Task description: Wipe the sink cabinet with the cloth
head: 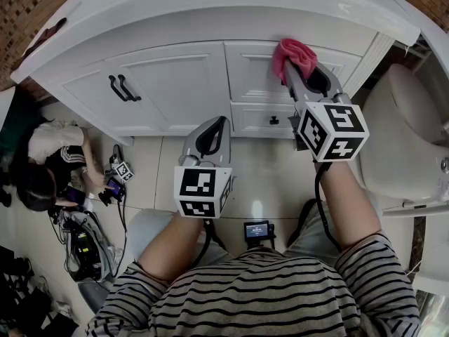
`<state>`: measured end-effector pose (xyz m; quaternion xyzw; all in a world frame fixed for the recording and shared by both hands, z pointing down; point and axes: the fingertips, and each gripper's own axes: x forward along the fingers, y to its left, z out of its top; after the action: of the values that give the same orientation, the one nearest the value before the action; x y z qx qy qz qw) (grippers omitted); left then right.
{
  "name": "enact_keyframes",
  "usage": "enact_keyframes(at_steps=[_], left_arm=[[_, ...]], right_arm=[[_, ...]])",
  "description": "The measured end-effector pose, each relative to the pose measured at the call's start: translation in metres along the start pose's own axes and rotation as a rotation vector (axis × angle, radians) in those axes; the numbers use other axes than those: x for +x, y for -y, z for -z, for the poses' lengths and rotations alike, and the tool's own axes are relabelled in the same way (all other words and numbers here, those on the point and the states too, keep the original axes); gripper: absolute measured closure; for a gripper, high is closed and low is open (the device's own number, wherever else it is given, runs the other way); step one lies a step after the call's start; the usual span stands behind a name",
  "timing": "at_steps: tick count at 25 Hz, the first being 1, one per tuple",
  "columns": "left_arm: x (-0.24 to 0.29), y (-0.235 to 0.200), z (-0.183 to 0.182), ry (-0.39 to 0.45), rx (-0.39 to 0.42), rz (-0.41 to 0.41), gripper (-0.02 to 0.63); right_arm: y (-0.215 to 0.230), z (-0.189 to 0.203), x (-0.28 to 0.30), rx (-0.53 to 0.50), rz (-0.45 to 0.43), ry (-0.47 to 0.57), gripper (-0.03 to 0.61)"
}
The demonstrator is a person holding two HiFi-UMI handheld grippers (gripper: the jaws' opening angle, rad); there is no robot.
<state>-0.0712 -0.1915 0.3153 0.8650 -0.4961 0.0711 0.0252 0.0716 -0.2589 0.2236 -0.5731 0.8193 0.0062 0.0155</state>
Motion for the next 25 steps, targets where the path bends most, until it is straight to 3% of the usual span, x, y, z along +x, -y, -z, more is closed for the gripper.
enact_keyframes(at_steps=[7, 10, 12, 18, 21, 25], left_arm=[[-0.002, 0.014, 0.006, -0.023, 0.018, 0.003, 0.621], [-0.004, 0.02, 0.004, -0.021, 0.015, 0.011, 0.621], [-0.008, 0.023, -0.002, -0.009, 0.019, 0.013, 0.621], [-0.019, 0.026, -0.01, 0.015, 0.007, -0.002, 0.621], [-0.019, 0.025, -0.011, 0.016, -0.008, -0.002, 0.621], [-0.019, 0.022, -0.014, 0.022, -0.009, -0.003, 0.621]], right_arm=[[0.104, 0.002, -0.054, -0.017, 0.209, -0.027, 0.476], [0.118, 0.005, -0.068, -0.006, 0.266, -0.042, 0.476], [0.093, 0.0, -0.067, 0.013, 0.206, -0.025, 0.477], [-0.041, 0.02, -0.008, 0.025, -0.118, -0.018, 0.477], [-0.081, 0.044, 0.029, -0.004, -0.175, -0.077, 0.477], [-0.086, 0.064, 0.05, -0.026, -0.174, -0.129, 0.477]])
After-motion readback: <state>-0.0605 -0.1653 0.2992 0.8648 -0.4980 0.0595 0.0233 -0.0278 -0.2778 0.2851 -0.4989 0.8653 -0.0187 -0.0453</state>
